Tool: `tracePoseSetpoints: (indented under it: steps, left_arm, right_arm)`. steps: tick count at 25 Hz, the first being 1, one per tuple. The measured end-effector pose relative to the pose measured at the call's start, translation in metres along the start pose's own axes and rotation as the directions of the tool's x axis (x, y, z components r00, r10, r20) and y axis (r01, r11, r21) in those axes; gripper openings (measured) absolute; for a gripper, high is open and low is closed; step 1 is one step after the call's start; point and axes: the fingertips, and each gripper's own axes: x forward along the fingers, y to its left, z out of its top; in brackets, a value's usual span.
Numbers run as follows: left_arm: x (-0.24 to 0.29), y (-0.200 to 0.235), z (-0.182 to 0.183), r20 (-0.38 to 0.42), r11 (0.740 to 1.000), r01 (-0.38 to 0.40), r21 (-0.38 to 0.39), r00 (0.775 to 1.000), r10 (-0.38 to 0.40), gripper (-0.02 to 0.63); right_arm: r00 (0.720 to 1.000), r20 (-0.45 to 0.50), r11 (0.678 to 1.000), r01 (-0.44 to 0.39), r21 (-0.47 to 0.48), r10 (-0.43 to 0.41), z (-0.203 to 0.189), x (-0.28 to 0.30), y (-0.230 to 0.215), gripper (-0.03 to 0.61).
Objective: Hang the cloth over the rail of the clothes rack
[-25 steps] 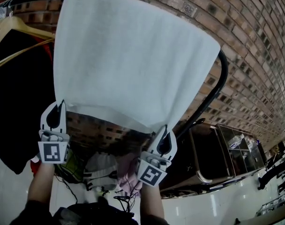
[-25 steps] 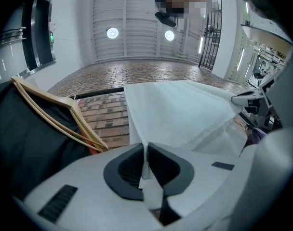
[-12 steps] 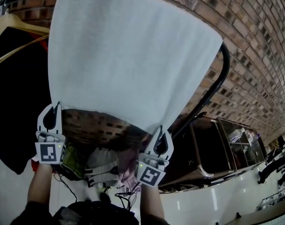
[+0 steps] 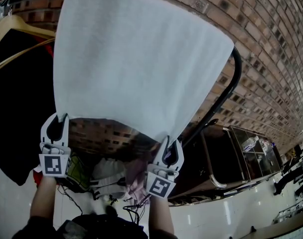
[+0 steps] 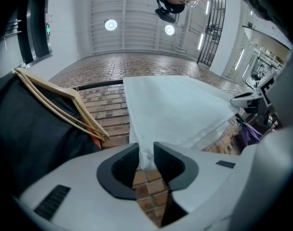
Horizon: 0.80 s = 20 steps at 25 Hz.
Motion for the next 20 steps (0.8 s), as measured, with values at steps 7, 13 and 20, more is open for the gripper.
tracePoseSetpoints:
  steps: [7,13,20]
  left_arm:
    - [-0.020,-0.010,-0.018,-0.047,1.000,0.004,-0.011,0.999,-0.005,0.232]
    - [-0.031,-0.029,-0.023,-0.045,0.999,0.015,-0.035,0.999,-0.016,0.031]
    - [-0.037,-0.064,-0.044,-0.123,0.988,0.092,-0.120,0.987,-0.107,0.008]
  right_arm:
    - [0.999,-0.048,1.000,0.012,0.005,-0.012,-0.010,-0.019,0.006,0.138]
    - [0.999,-0.037,0.998,0.032,0.049,-0.030,-0.009,-0.037,0.024,0.124]
    - [0.992,-0.125,0.992,-0.015,0.123,0.030,-0.028,-0.047,0.052,0.031]
